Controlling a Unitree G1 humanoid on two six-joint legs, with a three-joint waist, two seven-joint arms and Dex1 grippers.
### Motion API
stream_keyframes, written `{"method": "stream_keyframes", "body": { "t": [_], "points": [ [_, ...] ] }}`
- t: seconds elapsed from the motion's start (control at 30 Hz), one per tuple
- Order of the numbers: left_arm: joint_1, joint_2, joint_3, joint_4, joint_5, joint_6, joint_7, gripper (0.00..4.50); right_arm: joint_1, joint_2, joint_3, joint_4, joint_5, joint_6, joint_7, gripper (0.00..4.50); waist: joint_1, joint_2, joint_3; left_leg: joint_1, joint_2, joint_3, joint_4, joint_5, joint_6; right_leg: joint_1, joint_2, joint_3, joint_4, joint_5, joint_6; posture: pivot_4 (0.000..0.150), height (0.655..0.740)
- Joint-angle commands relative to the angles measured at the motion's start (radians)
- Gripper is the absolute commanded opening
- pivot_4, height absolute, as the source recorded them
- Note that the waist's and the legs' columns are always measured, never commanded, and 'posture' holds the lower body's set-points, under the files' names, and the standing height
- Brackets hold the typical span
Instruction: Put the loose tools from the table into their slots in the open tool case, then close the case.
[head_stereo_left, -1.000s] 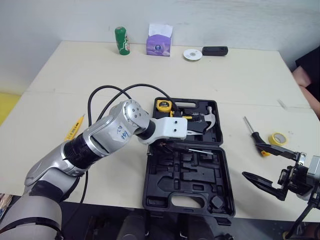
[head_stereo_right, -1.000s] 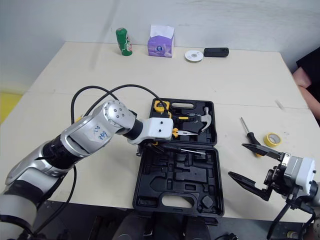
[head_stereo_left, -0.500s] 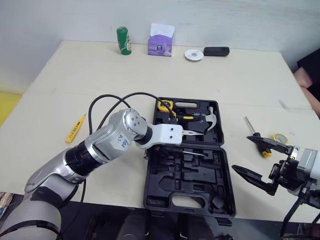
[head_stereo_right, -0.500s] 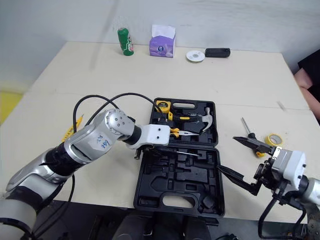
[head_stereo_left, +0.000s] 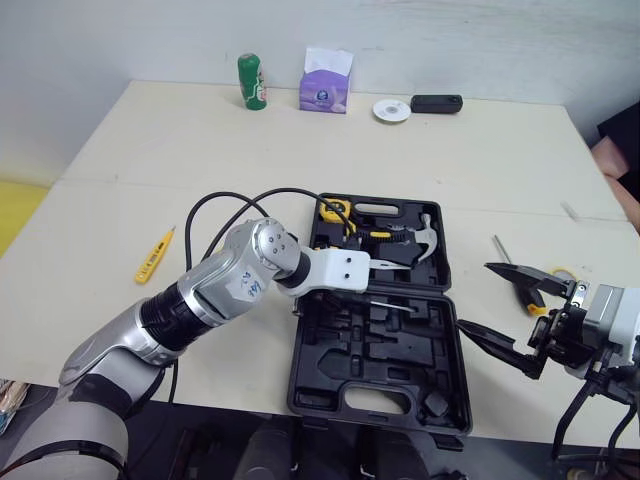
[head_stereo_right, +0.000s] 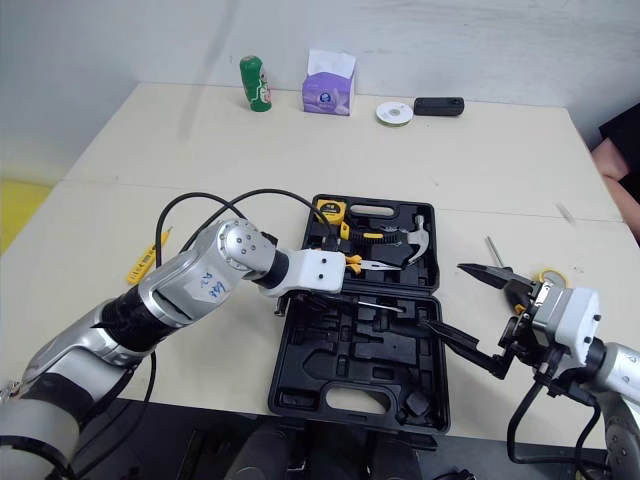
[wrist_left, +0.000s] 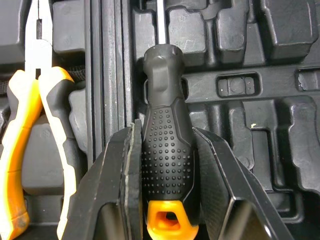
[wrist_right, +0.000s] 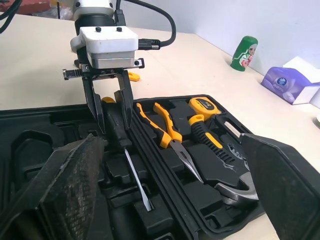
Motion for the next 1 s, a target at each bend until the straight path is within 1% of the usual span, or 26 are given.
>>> {"method": "stream_keyframes", "body": {
  "t": [0.03,0.07,0.2,0.23,0.3,0.4,0.53,0.6,0.67,0.7,0.8,0.87,0.93,0.97,1.0],
  "points": [
    [0.013,-0.016,0.028,0.006,0.026,-0.034,0.015,2.09,-0.007,-0.009,-0.005,-0.004,0.0,-0.009,0.009,4.5,0.0,0.0,0.0,0.0,0.0,0.0,0.0,0.0,0.0,0.0,0.0,0.0,0.0,0.0,0.0,0.15,0.74],
    [0.013,-0.019,0.037,0.004,0.022,-0.04,0.013,2.47,-0.005,-0.008,-0.005,-0.004,0.0,-0.01,0.011,4.5,0.0,0.0,0.0,0.0,0.0,0.0,0.0,0.0,0.0,0.0,0.0,0.0,0.0,0.0,0.0,0.15,0.74],
    [0.013,-0.032,0.073,0.0,0.008,-0.067,0.008,4.3,0.002,-0.005,-0.011,-0.008,0.0,-0.011,0.016,4.5,-0.002,0.0,0.0,0.0,0.0,0.0,0.0,0.0,0.001,0.0,0.0,0.0,0.0,0.0,0.0,0.15,0.74],
    [0.012,-0.038,0.09,-0.003,-0.003,-0.079,0.002,4.44,0.005,-0.004,-0.014,-0.01,0.001,-0.012,0.017,4.5,-0.004,0.0,0.0,0.0,0.0,0.0,0.0,0.0,0.001,0.0,0.0,0.0,0.0,0.0,0.0,0.15,0.74],
    [0.011,-0.046,0.12,-0.005,-0.026,-0.086,-0.015,4.44,0.008,-0.003,-0.017,-0.012,0.002,-0.013,0.017,4.5,-0.005,0.0,0.0,0.0,0.0,0.0,-0.001,0.0,0.0,0.0,0.0,0.0,0.0,0.0,0.0,0.15,0.74],
    [0.01,-0.056,0.169,0.042,-0.054,-0.131,-0.033,4.44,0.013,-0.003,-0.021,-0.013,0.003,-0.015,0.018,4.5,-0.005,0.0,0.0,0.0,0.0,0.0,0.0,0.0,0.0,0.0,0.0,0.0,0.0,0.0,0.0,0.15,0.74],
    [0.057,-0.096,0.311,0.127,-0.196,-0.344,-0.104,4.44,0.014,-0.006,-0.026,-0.005,0.002,-0.02,0.022,4.5,-0.007,0.0,0.0,0.0,0.0,0.0,0.0,0.0,0.0,0.0,0.0,0.0,0.001,0.0,0.0,0.15,0.74],
    [0.102,-0.094,0.373,0.146,-0.277,-0.443,-0.188,4.44,0.011,-0.008,-0.032,0.006,-0.003,-0.026,0.025,4.5,-0.009,0.0,0.0,0.0,0.0,0.0,0.0,0.0,0.0,0.0,0.0,0.0,0.0,0.0,0.0,0.15,0.74],
    [0.135,-0.098,0.417,0.184,-0.299,-0.524,-0.204,3.91,0.008,-0.009,-0.037,0.02,-0.007,-0.034,0.03,4.5,-0.011,0.0,0.0,0.0,0.0,0.0,0.0,0.0,0.0,0.0,0.0,-0.001,0.0,0.0,0.0,0.15,0.74],
    [0.15,-0.108,0.439,0.198,-0.323,-0.512,-0.203,3.57,0.007,-0.009,-0.04,0.027,-0.009,-0.039,0.032,4.5,-0.01,0.0,0.0,0.0,0.0,0.0,0.001,0.0,0.0,0.0,0.0,-0.001,0.0,0.0,0.0,0.15,0.74],
    [0.185,-0.13,0.465,0.232,-0.352,-0.519,-0.202,2.17,0.008,-0.008,-0.047,0.042,-0.014,-0.049,0.04,4.5,-0.01,0.0,0.0,0.0,0.0,0.0,0.003,0.0,0.001,0.001,0.002,-0.001,0.001,0.0,0.0,0.15,0.74],
    [0.211,-0.144,0.455,0.266,-0.329,-0.549,-0.191,1.1,0.013,-0.005,-0.053,0.046,-0.016,-0.057,0.042,4.5,-0.009,0.0,0.0,0.0,-0.001,0.0,0.003,0.0,0.001,0.001,0.003,-0.001,0.001,0.0,0.001,0.15,0.74],
    [0.224,-0.157,0.451,0.3,-0.307,-0.607,-0.188,0.13,0.019,-0.001,-0.056,0.044,-0.016,-0.06,0.04,4.5,-0.008,0.0,0.0,0.0,-0.001,0.0,0.003,0.0,0.001,0.001,0.003,-0.001,0.001,0.0,0.001,0.15,0.74],
    [0.227,-0.166,0.456,0.313,-0.301,-0.608,-0.172,0.03,0.028,0.002,-0.059,0.033,-0.014,-0.059,0.036,4.5,-0.008,0.0,0.0,0.0,-0.001,0.0,0.003,0.0,0.001,0.001,0.003,-0.001,0.001,0.0,0.001,0.15,0.74],
    [0.228,-0.176,0.459,0.326,-0.298,-0.604,-0.156,0.03,0.037,0.004,-0.062,0.02,-0.013,-0.058,0.03,4.5,-0.007,0.0,0.0,0.0,-0.001,0.0,0.003,0.0,0.001,0.0,0.003,-0.001,0.001,0.0,0.001,0.15,0.74]
  ]
}}
